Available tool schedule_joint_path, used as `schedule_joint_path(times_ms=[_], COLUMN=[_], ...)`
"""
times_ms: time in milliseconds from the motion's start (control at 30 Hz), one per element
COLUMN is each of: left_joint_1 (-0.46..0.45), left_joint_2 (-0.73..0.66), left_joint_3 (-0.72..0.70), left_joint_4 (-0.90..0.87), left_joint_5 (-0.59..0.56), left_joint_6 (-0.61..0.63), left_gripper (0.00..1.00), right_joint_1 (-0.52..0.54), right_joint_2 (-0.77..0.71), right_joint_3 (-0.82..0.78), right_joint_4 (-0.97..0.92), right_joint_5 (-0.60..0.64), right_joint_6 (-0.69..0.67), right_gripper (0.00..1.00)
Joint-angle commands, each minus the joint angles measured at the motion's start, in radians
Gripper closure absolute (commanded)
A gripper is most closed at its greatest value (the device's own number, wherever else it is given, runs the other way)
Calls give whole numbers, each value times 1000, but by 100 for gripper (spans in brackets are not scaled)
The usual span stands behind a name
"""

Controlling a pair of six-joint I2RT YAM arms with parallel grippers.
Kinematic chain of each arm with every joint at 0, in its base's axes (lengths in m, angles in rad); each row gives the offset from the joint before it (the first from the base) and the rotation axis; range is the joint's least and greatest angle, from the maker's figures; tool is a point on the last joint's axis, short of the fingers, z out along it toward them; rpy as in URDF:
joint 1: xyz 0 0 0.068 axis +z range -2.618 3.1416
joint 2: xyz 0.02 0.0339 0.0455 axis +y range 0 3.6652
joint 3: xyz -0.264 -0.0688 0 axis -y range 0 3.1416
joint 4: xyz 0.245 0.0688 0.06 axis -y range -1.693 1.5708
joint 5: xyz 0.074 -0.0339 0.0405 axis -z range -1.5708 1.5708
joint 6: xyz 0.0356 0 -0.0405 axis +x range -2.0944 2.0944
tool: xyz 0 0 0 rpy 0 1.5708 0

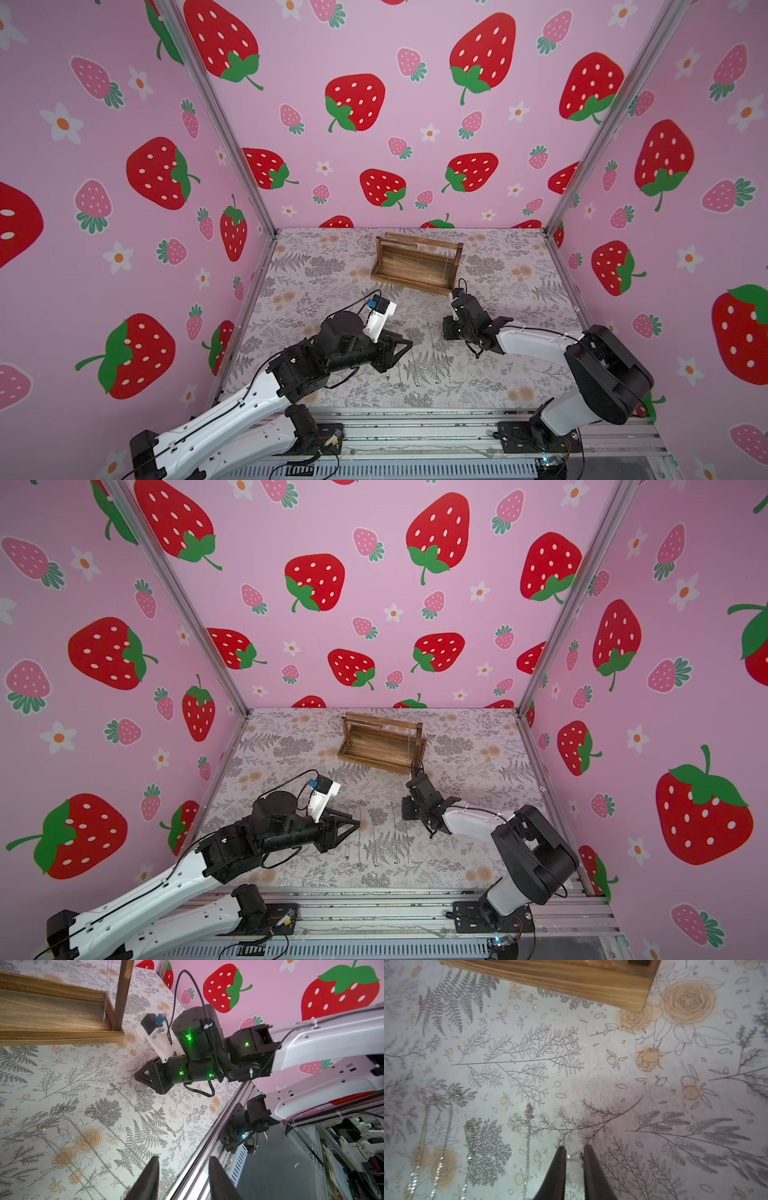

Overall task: Take the necklace off the jewelry display stand
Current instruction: Place the necklace at the center of the board, then adjust the necklace at the center of the board.

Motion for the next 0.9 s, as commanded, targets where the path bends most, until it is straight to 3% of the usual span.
schedule_joint_path(times_ms=[0,200,400,700,867], left_joint_1=[-3,-3,-3,-4,-4], left_joint_2=[-2,-4,1,-30,-74], left_joint_3=[8,14,20,12,-1], left_joint_4=[9,6,6,1,-21], left_joint_5=[9,8,11,16,-2], left_joint_6=[-2,-7,-9,-19,-18], left_gripper=[59,60,60,60,60], right_joint_1=[-4,-3,-4,-1,1], right_joint_2=[-48,-67,-72,115,99], right_joint_3=[-28,-39,-33,225,220], right_joint_4=[58,31,57,-274,-270], right_joint_5=[-20,2,-72,-64,-52], right_joint_6=[-16,12,1,29,36], right_gripper=[82,82,82,82,82])
